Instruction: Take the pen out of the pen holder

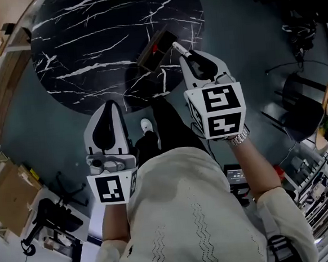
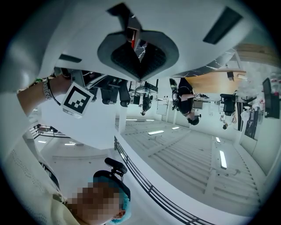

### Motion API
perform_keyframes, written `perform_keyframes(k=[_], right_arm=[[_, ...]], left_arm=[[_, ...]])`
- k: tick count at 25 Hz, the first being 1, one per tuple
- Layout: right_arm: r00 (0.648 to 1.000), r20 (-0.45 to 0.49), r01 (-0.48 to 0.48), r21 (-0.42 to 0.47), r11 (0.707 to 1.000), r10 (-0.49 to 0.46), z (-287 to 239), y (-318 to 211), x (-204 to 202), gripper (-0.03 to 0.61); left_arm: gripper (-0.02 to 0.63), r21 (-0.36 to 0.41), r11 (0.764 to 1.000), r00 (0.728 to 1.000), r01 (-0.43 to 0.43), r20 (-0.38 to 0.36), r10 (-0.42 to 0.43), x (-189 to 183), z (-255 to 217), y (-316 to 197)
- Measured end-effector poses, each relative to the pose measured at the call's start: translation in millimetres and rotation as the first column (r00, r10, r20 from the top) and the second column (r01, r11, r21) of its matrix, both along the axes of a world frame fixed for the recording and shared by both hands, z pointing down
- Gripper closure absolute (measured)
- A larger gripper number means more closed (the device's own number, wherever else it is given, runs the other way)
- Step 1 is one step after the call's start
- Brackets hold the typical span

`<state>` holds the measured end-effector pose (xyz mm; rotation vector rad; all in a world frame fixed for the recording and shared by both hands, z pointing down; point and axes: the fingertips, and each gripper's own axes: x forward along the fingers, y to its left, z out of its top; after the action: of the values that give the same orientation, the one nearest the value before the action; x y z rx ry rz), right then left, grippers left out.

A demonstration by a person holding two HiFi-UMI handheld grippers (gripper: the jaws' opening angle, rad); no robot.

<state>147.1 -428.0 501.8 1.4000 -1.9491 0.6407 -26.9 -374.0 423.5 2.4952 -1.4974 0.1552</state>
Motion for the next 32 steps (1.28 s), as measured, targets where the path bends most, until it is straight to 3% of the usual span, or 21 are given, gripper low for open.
perform_keyframes(k=[11, 20, 32], right_arm=[[0.988, 0.094, -0.132, 0.115, 0.985, 0.121, -66.9, 61.3, -13.2, 0.487], [0.986, 0.115, -0.132, 0.124, 0.983, 0.118, -76.6, 92.4, -47.4, 0.486], [0.987, 0.107, -0.138, 0.144, 0.980, 0.123, -87.0, 127.3, -62.7, 0.487]], left_arm=[[0.604, 0.081, 0.996, 0.999, -0.022, -0.046, 0.025, -30.8, -34.7, 40.1], [0.604, 0.119, 0.993, 0.998, -0.008, -0.059, 0.015, -55.9, -50.2, 56.4], [0.604, 0.134, 0.991, 0.997, -0.013, -0.072, 0.023, -67.6, -56.9, 85.6]])
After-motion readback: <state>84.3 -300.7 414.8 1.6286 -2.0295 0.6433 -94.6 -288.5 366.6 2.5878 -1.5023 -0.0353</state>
